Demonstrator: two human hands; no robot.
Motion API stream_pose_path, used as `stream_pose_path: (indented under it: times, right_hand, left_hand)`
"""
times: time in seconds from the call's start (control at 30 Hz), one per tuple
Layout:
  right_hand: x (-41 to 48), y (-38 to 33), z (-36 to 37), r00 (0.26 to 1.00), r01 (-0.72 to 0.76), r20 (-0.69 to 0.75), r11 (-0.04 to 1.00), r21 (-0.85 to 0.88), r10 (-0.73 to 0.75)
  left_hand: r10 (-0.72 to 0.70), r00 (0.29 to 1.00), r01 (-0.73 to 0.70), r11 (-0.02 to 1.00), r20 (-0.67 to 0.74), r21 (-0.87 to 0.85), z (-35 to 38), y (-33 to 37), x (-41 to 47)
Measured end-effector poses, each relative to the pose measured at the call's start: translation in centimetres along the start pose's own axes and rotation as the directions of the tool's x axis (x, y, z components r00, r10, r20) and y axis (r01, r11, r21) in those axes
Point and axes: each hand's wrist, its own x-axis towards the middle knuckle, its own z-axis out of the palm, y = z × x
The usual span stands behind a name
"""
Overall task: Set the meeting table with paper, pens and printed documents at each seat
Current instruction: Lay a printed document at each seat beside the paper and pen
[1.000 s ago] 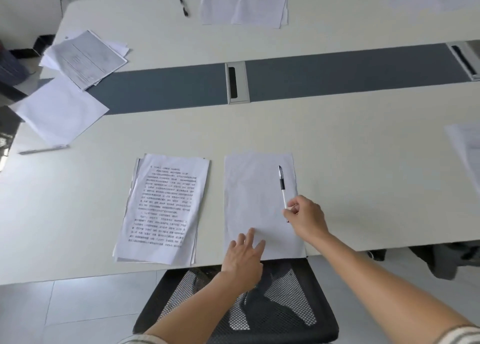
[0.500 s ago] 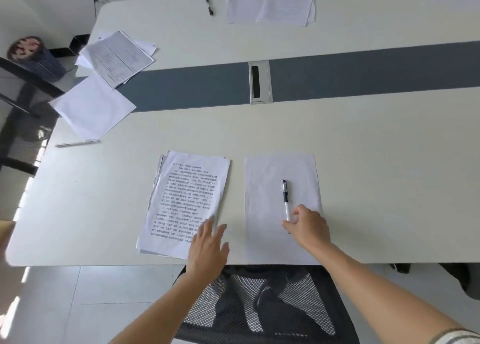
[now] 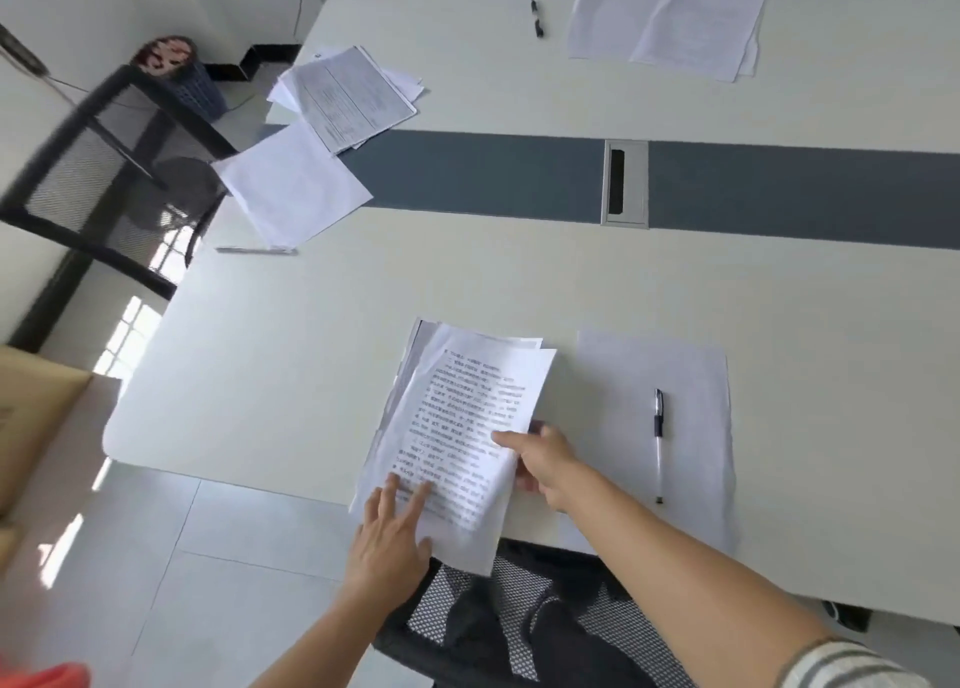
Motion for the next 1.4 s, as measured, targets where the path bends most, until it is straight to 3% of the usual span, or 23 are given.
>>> stream_pose_path:
  times: [0.1, 0.17, 0.27, 0.37, 0.47, 0.5, 0.57, 0.7, 0.83, 0.9, 1.0, 1.07, 1.23, 1.4]
  right_hand:
    - [0.4, -0.7, 1.7, 0.994, 0.064, -0.091, 0.998, -0.029, -0.066]
    - [0.4, -1.1, 2.2, 0.980, 0.137, -0.125, 0.978, -0.160, -0.157]
    - [-1.6, -2.2, 2.3, 0.926, 0.318, -0.060, 0.857, -0.407, -0.372]
    - [-4.8, -3.4, 1.7, 0.843, 0.484, 0.054, 0.711, -0.510, -0.535]
    - [-7.8, -4.3, 1.3, 0.793, 0.560, 0.057, 0.689, -0.460, -0.607]
    - [-8.5, -4.5, 1.3, 0.786, 0.567, 0.037, 0.695, -0.442, -0.617]
    - [-9.0, -4.7, 1.0, 0.768, 0.586, 0.005, 0.698, -0.412, -0.641]
    - [-8.5, -4.3, -0.1, 0.805, 0.538, 0.009, 0.723, -0.434, -0.593]
    - [-7.1, -2.9, -1.2, 0.841, 0.470, -0.013, 0.743, -0.476, -0.541]
    - [-6.9, -2.9, -1.3, 0.835, 0.454, -0.085, 0.768, -0.452, -0.544]
    - [-7.3, -3.7, -1.1, 0.798, 0.477, -0.161, 0.771, -0.422, -0.581]
    - [-7.4, -3.6, -1.1, 0.820, 0.443, -0.158, 0.784, -0.435, -0.551]
    - [-4.5, -0.1, -2.2, 0.931, 0.195, -0.127, 0.759, -0.621, -0.343]
    - [-4.2, 0.3, -1.7, 0.896, 0.272, -0.146, 0.781, -0.563, -0.418]
  left_hand:
    - [0.044, 0.999, -0.044, 0.999, 0.030, 0.008, -0.7, -0.8, -0.5]
    - [0.075, 0.997, -0.074, 0.997, 0.019, -0.018, -1.9, -1.5, -0.3]
    - [0.019, 0.997, -0.046, 0.936, -0.080, -0.348, -4.9, -2.7, 1.2]
    - [-0.098, 0.983, -0.060, 0.639, -0.158, -0.767, -10.8, -3.5, 3.3]
    - [0.050, 0.981, -0.195, 0.282, -0.189, -0.939, -16.5, -3.3, 4.3]
    - [0.089, 0.975, -0.219, 0.215, -0.204, -0.952, -18.0, -3.0, 4.4]
    - [0.115, 0.962, -0.263, 0.174, -0.246, -0.949, -20.0, -2.6, 4.2]
    - [0.162, 0.957, -0.278, 0.262, -0.242, -0.924, -19.8, -2.0, 3.9]
    - [0.224, 0.967, -0.226, 0.541, -0.120, -0.810, -17.0, -1.2, 4.2]
    - [0.222, 0.963, -0.262, 0.619, -0.154, -0.740, -16.3, -0.6, 4.3]
    - [0.197, 0.950, -0.311, 0.597, -0.241, -0.739, -16.3, 0.0, 3.9]
    - [0.190, 0.951, -0.309, 0.617, -0.244, -0.724, -15.9, 0.2, 3.5]
    - [0.158, 0.974, -0.225, 0.705, -0.160, -0.672, -12.8, 0.1, 3.5]
    - [0.033, 0.990, -0.125, 0.643, -0.135, -0.756, -12.4, 0.3, 4.0]
